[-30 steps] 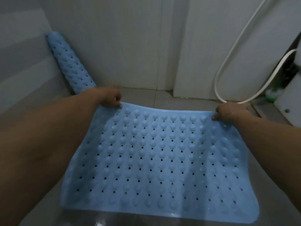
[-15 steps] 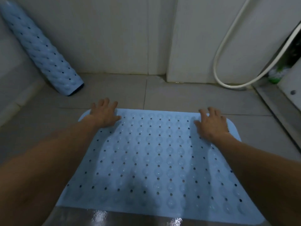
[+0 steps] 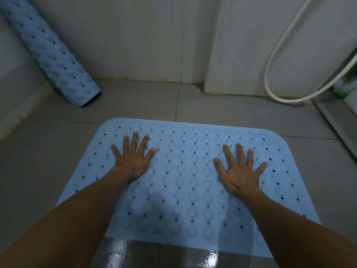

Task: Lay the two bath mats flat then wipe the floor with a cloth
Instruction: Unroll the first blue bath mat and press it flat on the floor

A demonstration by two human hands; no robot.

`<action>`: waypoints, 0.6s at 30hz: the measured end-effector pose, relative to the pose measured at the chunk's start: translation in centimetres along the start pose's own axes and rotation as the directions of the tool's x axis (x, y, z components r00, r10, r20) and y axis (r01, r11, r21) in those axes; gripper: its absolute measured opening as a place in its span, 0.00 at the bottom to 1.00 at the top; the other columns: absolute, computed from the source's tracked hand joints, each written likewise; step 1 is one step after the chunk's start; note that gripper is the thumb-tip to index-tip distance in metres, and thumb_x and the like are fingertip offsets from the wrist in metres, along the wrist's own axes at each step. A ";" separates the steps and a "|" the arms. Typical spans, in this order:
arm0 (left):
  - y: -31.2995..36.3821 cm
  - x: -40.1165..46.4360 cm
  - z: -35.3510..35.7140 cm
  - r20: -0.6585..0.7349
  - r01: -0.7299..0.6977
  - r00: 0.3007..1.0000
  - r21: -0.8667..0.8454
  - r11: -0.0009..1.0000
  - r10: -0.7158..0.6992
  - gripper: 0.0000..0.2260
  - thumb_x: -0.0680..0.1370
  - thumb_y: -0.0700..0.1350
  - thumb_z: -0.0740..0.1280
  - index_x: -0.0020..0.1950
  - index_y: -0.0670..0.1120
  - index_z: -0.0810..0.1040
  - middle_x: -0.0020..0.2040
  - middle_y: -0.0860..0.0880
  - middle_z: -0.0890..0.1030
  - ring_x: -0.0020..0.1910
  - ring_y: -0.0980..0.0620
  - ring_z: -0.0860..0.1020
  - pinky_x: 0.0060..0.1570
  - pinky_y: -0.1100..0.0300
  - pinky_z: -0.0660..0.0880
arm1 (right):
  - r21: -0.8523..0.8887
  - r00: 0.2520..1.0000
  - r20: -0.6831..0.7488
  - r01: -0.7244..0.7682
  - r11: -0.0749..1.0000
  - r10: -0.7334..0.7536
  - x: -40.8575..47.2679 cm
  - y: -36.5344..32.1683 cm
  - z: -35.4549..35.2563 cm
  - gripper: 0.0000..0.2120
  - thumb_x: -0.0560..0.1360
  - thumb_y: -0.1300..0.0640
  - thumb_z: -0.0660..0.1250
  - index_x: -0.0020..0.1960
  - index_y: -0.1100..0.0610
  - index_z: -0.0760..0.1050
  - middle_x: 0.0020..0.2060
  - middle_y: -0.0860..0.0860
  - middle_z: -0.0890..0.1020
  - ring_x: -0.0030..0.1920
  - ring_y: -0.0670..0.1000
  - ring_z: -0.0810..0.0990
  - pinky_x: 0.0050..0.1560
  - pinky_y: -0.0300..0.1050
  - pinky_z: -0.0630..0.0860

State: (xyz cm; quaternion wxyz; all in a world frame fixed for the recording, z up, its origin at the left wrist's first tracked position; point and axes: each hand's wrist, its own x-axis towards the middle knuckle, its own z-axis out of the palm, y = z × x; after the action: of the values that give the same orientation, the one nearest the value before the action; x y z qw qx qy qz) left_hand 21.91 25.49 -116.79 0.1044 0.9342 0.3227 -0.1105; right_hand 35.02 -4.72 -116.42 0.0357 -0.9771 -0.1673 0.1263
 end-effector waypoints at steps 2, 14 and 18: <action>0.7 1.6 -0.2 -0.031 -0.002 1.000 0.002 1.000 0.002 0.31 0.76 0.70 0.38 0.77 0.63 0.36 0.79 0.54 0.33 0.78 0.47 0.34 0.71 0.34 0.32 | 0.004 1.000 -0.017 -0.008 1.000 0.008 1.4 0.0 -0.3 0.36 0.72 0.25 0.32 0.76 0.36 0.31 0.78 0.46 0.33 0.77 0.58 0.31 0.71 0.75 0.36; 2.5 5.6 -0.6 -0.114 0.029 0.993 0.038 0.999 -0.024 0.29 0.77 0.69 0.39 0.78 0.64 0.40 0.80 0.55 0.38 0.79 0.48 0.38 0.72 0.35 0.34 | 0.018 0.994 -0.104 0.033 0.999 -0.031 6.4 0.8 -1.0 0.35 0.74 0.25 0.34 0.78 0.36 0.38 0.80 0.47 0.39 0.79 0.57 0.35 0.70 0.75 0.36; 3.0 5.3 -1.0 -0.050 0.066 0.997 0.046 0.997 -0.063 0.30 0.77 0.70 0.37 0.77 0.63 0.37 0.79 0.54 0.36 0.78 0.48 0.36 0.72 0.35 0.35 | 0.029 0.995 -0.096 0.045 0.999 -0.042 6.3 0.9 -1.2 0.36 0.74 0.26 0.33 0.78 0.37 0.37 0.80 0.47 0.38 0.79 0.58 0.34 0.69 0.75 0.36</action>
State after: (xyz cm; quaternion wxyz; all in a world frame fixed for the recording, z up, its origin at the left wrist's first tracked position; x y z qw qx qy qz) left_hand 28.02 26.57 -116.93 0.0706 0.9279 0.3524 -0.0986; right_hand 41.33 -3.49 -116.87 0.0615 -0.9775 -0.1848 0.0814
